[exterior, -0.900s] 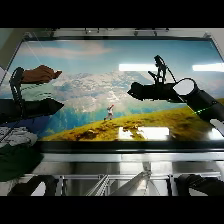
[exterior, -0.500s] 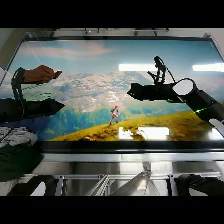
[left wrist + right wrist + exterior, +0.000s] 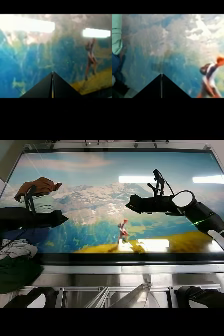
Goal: Fold the shirts.
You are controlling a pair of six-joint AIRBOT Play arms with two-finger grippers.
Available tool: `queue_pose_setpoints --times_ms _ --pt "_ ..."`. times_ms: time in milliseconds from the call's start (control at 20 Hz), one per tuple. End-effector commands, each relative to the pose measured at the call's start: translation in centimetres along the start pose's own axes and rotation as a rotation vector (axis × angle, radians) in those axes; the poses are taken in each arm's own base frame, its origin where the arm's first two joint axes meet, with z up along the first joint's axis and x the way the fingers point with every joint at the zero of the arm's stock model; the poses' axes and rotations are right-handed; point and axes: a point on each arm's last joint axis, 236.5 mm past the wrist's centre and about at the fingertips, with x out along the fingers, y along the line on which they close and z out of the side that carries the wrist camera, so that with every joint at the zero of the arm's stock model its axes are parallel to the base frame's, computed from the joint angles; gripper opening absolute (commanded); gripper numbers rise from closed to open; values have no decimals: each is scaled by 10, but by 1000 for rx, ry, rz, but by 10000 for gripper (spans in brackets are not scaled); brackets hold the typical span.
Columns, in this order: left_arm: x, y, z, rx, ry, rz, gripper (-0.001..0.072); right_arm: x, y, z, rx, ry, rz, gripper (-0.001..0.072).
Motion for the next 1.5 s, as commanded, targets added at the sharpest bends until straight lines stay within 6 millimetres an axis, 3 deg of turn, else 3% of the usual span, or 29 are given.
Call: queue_pose_setpoints --times_ms 0,100,150,250,400,550,700,800,850,900,1000,1250,1450 --pt "32 30 5 -59 10 52 25 2 -1 -5 6 22 3 16" --pt "51 44 -4 -127 60 61 25 2 -1 -5 3 22 3 17" --pt "58 40 -10 -200 109 33 25 2 -1 -5 -5 22 3 16" --pt "48 15 5 -154 163 -62 25 2 -1 -9 -13 41 6 17" --pt "-20 -34 55 70 94 -139 25 0 -2 -24 -57 108 9 16" --pt "-88 -48 119 144 -182 -95 25 -6 -10 -35 -75 165 -9 16" --pt "-142 -52 156 181 -378 -40 24 -17 -6 -38 -95 186 2 15" --pt "-171 -21 183 213 -496 113 32 -23 -6 -36 -103 178 0 16" --pt "-179 2 195 219 -536 203 294 -25 -7 -34 -108 172 -5 15" --pt "-182 31 205 195 -549 278 720 -26 -9 -32 -104 166 -8 16" --pt "-166 83 210 95 -486 327 720 -28 -13 -28 -101 159 -17 16" --pt "-103 211 227 -88 -387 381 720 -31 -23 -24 -98 153 -37 16" --pt "-81 292 236 -195 -364 405 720 -32 -24 -25 -100 160 -40 16"
